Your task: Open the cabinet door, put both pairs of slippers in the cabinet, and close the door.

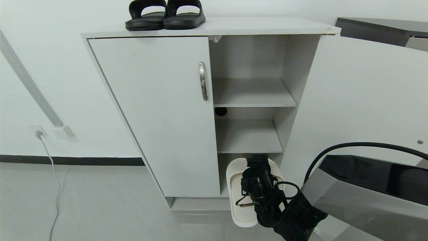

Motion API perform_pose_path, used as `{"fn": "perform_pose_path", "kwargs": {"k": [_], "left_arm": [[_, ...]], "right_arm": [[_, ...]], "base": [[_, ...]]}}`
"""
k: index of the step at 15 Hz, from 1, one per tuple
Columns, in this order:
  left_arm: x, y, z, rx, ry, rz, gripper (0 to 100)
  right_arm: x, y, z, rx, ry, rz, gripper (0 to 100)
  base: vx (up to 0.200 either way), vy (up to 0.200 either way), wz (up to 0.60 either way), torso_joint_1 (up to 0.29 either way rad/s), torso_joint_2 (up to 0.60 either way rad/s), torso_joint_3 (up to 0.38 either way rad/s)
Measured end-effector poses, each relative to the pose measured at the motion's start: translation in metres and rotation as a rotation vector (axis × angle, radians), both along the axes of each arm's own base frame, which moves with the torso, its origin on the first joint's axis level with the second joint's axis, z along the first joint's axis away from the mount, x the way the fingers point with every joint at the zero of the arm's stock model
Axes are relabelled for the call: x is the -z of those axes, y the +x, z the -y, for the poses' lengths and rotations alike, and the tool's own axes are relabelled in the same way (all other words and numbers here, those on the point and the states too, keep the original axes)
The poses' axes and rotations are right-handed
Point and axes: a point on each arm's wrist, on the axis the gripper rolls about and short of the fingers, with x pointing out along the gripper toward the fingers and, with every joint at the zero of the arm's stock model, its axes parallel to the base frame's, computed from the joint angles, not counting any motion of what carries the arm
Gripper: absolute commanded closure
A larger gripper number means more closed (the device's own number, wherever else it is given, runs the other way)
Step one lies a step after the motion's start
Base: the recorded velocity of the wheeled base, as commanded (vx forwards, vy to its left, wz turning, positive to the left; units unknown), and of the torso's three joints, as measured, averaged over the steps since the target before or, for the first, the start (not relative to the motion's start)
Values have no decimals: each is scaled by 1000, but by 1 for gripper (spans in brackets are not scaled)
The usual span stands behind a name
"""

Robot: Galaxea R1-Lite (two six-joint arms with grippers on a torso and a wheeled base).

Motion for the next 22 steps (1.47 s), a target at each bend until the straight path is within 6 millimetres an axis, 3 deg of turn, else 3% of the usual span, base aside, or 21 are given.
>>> {"fn": "perform_pose_path", "kwargs": {"k": [5,8,13,22], "left_arm": [[0,0,0,0,0,0,100],[0,0,0,0,0,0,100],[0,0,0,0,0,0,100],[0,0,0,-1,2,-1,100]], "right_arm": [[-4,4,3,-35,-5,185,100],[8,7,8,-28,-33,170,100],[12,8,8,-26,-38,166,100],[11,11,10,-21,-34,171,100]], "base": [[0,0,0,0,0,0],[0,0,0,0,0,0],[0,0,0,0,0,0],[200,0,0,2,3,1]]}}
